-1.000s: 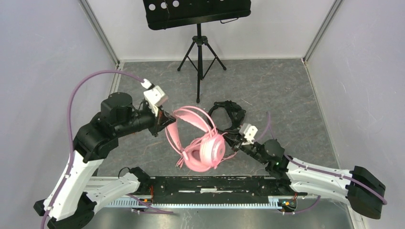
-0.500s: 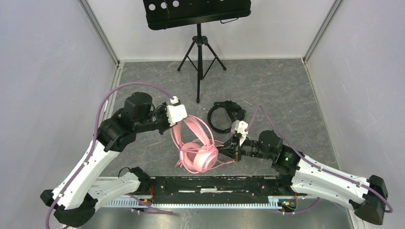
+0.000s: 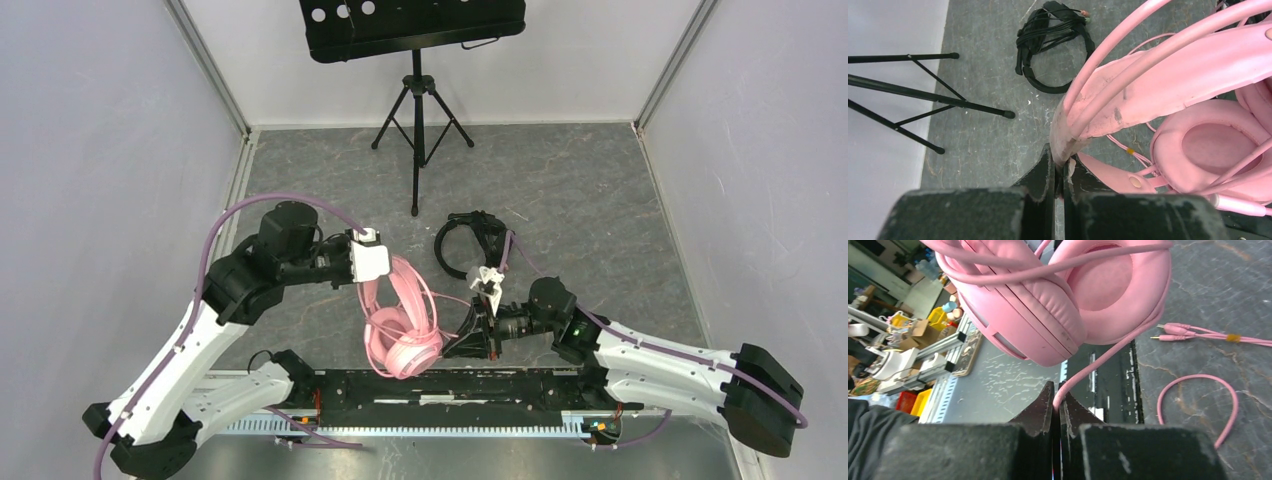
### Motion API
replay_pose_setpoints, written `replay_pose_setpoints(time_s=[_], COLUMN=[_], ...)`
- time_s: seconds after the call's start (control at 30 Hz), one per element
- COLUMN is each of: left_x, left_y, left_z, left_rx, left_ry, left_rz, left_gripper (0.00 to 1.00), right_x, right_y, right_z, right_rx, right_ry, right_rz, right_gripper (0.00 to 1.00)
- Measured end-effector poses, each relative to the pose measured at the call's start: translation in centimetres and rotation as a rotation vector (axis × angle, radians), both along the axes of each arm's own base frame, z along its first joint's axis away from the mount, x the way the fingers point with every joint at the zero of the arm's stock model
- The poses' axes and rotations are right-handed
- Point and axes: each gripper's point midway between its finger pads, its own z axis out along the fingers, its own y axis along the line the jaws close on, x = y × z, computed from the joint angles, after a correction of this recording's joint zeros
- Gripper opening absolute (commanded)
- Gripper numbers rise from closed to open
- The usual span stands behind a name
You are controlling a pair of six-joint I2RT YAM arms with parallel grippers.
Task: Wrap the headphones
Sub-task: Wrap the headphones cable around the headphones.
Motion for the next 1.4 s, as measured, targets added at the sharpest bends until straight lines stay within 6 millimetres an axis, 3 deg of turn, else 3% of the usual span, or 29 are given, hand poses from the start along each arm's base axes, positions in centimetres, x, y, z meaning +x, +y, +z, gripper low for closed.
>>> replay_pose_setpoints(time_s=[0.47,0.63,0.83,1.0,1.23,1.4], left_x=[0.4,1.1,2.7,4.3,5.6,5.8], left_y=[-1.3,-1.8,-1.8,-1.2,-0.3,0.9], left_z=[-1.9,-1.8,-3.2,-3.1,-2.8,-3.0], left_rx=[0.067,0.061,0.085,0.07,-0.005,-0.039], left_ry=[0.018,-0.01,-0.031,-0.018,0.022,0.028], left_rz=[-0.095,-0.095,-0.043,0.084,0.262,0.36], left_gripper=[0.02,0.02,0.02,0.02,0.02,0.02], right_x=[-2.8,-3.6,-3.8,-2.1,1.6,4.2], right_y=[-0.9,-1.2,-1.0,0.2,1.7,3.4], right_z=[2.2,4.3,6.1,7.2,11.5,12.6], right_rx=[0.109,0.207,0.258,0.266,0.386,0.366], right_ry=[0.12,0.187,0.343,0.413,0.271,0.199], right_rz=[0.125,0.173,0.219,0.19,0.093,0.0], right_gripper=[0.14,0.18,0.15,0.17,0.18,0.17])
